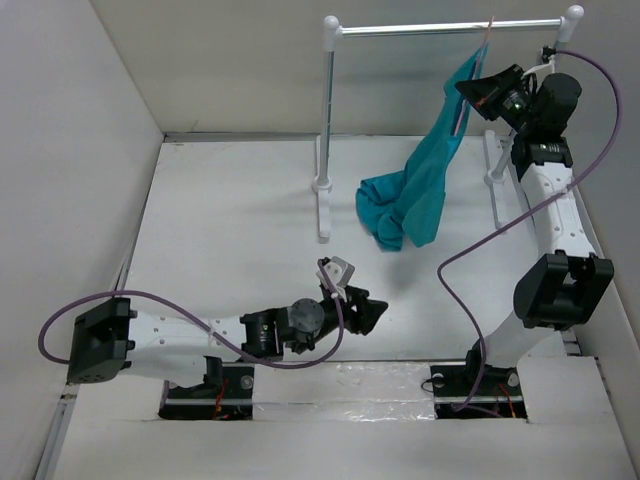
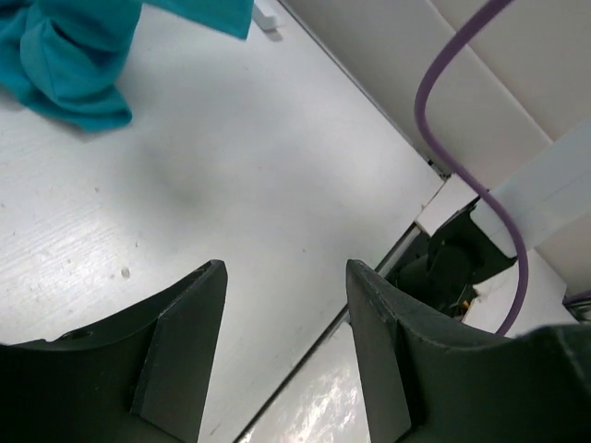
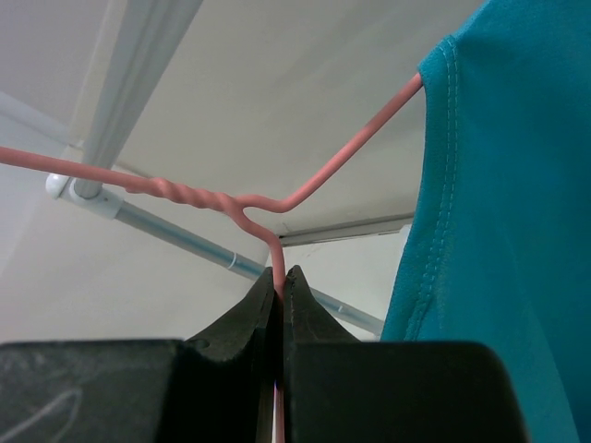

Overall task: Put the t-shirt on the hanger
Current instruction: Place the hanger at the clothesline.

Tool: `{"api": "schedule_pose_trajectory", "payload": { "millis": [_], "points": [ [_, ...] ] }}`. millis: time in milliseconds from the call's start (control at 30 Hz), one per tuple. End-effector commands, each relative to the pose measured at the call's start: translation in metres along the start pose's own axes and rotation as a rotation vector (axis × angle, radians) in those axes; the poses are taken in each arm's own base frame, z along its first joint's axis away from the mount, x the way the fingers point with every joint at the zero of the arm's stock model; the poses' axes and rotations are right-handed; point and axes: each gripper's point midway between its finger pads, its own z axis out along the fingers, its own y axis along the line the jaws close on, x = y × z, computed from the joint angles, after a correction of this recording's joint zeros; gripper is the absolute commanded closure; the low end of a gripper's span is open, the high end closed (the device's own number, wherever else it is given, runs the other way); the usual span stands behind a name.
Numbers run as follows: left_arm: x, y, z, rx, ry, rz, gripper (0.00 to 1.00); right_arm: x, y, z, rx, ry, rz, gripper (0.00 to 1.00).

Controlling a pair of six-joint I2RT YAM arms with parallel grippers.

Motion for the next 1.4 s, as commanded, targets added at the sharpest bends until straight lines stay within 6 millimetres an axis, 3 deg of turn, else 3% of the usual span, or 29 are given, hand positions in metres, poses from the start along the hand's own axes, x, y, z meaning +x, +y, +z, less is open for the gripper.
{"api": "schedule_pose_trajectory", "payload": {
  "millis": [0, 167, 200, 433, 567, 833, 933, 1100, 1267, 1300, 1333, 1367],
  "points": [
    [-0.023, -0.005, -0.007, -0.014, -0.111, -0.063, 0.5, -0.03, 0.048, -0.022, -0.119, -0.091, -0.101, 1.0],
    [-0.029, -0.004, -0.016, -0.008, -0.137, -0.07, 0.5, -0.04, 0.036, -0.009, -0.089, -0.09, -0.085, 1.0],
    [-0.03, -0.003, -0.018, -0.011, -0.14, -0.073, 0.49, -0.041, 0.021, -0.003, -0.068, -0.081, -0.071, 1.0],
    [-0.029, 0.004, -0.028, -0.004, -0.144, -0.088, 0.49, -0.054, -0.002, 0.009, -0.062, -0.081, -0.035, 1.0],
    [-0.026, 0.007, -0.027, -0.014, -0.136, -0.089, 0.5, -0.062, 0.0, 0.015, -0.064, -0.086, -0.043, 1.0],
    [-0.035, 0.004, -0.028, -0.017, -0.155, -0.071, 0.49, -0.041, -0.033, 0.014, -0.008, -0.078, -0.028, 1.0],
    [-0.041, 0.004, -0.031, -0.015, -0.161, -0.066, 0.49, -0.039, -0.041, 0.007, 0.002, -0.108, -0.024, 0.88],
    [-0.055, 0.004, -0.04, -0.011, -0.192, -0.078, 0.48, -0.048, -0.038, -0.007, -0.009, -0.128, -0.017, 0.55],
    [-0.091, -0.002, -0.044, -0.049, -0.249, -0.06, 0.45, -0.058, -0.006, -0.028, -0.033, -0.158, -0.074, 0.35],
    [-0.092, 0.0, -0.044, -0.07, -0.238, -0.043, 0.45, -0.059, -0.003, -0.032, -0.029, -0.165, -0.09, 0.33],
    [-0.108, -0.005, -0.045, -0.08, -0.262, -0.05, 0.44, -0.06, 0.001, -0.037, -0.02, -0.178, -0.098, 0.33],
    [-0.111, -0.006, -0.045, -0.088, -0.264, -0.038, 0.42, -0.064, 0.015, -0.047, -0.025, -0.2, -0.12, 0.32]
  ]
}}
